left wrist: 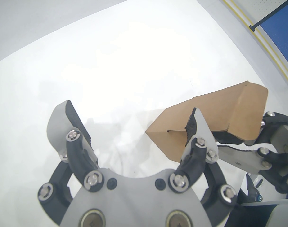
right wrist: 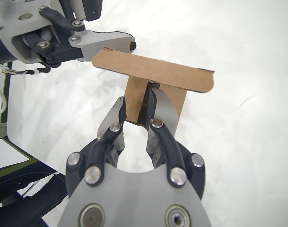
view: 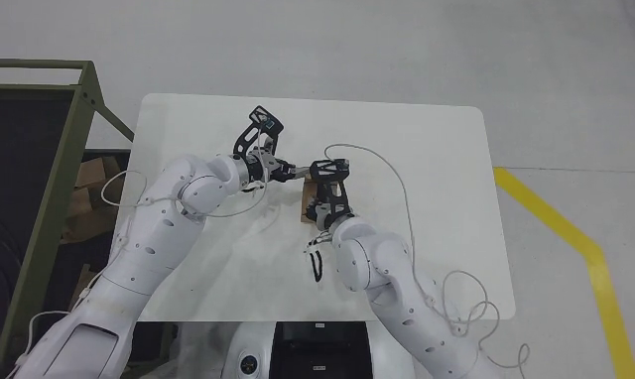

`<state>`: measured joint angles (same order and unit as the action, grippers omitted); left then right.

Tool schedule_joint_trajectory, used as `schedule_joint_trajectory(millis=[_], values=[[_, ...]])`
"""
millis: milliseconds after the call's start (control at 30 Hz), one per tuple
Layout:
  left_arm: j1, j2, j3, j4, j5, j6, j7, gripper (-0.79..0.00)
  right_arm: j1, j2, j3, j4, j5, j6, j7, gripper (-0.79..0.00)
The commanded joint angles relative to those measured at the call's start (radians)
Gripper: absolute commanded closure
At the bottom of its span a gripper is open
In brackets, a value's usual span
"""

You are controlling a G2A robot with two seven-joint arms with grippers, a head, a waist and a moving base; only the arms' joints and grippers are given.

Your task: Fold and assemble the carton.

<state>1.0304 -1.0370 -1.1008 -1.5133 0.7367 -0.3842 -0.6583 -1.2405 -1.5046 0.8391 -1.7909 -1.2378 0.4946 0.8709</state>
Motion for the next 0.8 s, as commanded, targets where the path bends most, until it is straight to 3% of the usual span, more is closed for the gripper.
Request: schedule_joint_trajectory(millis=[0, 767], values=[[-0.001, 0.000, -0.001, 0.003, -0.001, -0.002, -0.002, -0.785, 0.006, -0.003, -0.006, 0.007, -0.015, 0.011, 0.008, -0.163], [-0.010, -0.007, 0.025, 0.001, 0.073, -0.013, -0.007, -0.785, 0.034, -0.028, 0.001, 0.096, -0.053, 0.030, 0.032, -0.129]])
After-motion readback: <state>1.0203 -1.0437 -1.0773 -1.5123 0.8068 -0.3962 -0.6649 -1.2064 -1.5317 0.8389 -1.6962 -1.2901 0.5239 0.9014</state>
